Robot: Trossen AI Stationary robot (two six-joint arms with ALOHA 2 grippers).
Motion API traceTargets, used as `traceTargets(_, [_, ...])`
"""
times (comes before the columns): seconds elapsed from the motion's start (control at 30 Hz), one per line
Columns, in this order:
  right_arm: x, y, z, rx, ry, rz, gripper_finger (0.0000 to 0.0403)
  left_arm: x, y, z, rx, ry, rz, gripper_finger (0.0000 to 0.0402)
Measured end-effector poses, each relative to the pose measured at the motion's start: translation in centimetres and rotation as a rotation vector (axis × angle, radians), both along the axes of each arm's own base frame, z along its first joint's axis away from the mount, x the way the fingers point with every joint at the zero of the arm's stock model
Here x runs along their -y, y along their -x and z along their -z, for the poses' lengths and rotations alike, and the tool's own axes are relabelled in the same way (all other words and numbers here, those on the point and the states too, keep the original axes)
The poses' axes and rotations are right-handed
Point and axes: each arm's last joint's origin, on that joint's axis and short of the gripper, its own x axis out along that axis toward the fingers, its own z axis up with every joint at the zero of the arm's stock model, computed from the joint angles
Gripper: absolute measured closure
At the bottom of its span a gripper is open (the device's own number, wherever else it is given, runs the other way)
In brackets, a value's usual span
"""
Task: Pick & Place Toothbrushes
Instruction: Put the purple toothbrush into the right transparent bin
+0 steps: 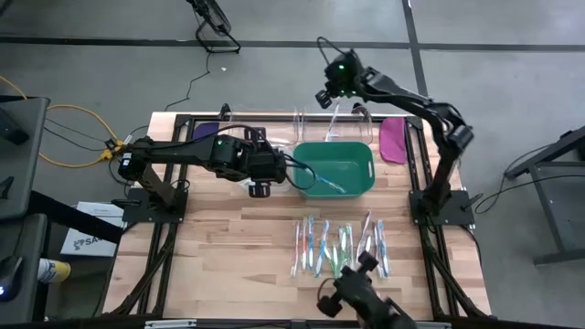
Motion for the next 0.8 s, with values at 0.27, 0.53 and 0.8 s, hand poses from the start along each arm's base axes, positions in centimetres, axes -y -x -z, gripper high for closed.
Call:
traceTargets(0.27, [2.0, -0.9, 3.3, -0.139, -0.06, 0.063, 0.04, 0.0, 0.1, 0.0, 0.024, 0.021, -0.048, 0.0236])
traceTargets(0.53, [2.9, 0.1, 5.2, -0.234, -0.127, 0.105, 0.04, 0.0, -0.1, 1.7, -0.02, 0.026, -0.077, 0.0236])
traceTargets(0.8, [2.2, 1.5, 6.0, -0.367, -0.232, 0.124, 0.04, 0.1, -0.1, 4.0, -0.097, 0.074, -0.076, 0.0236])
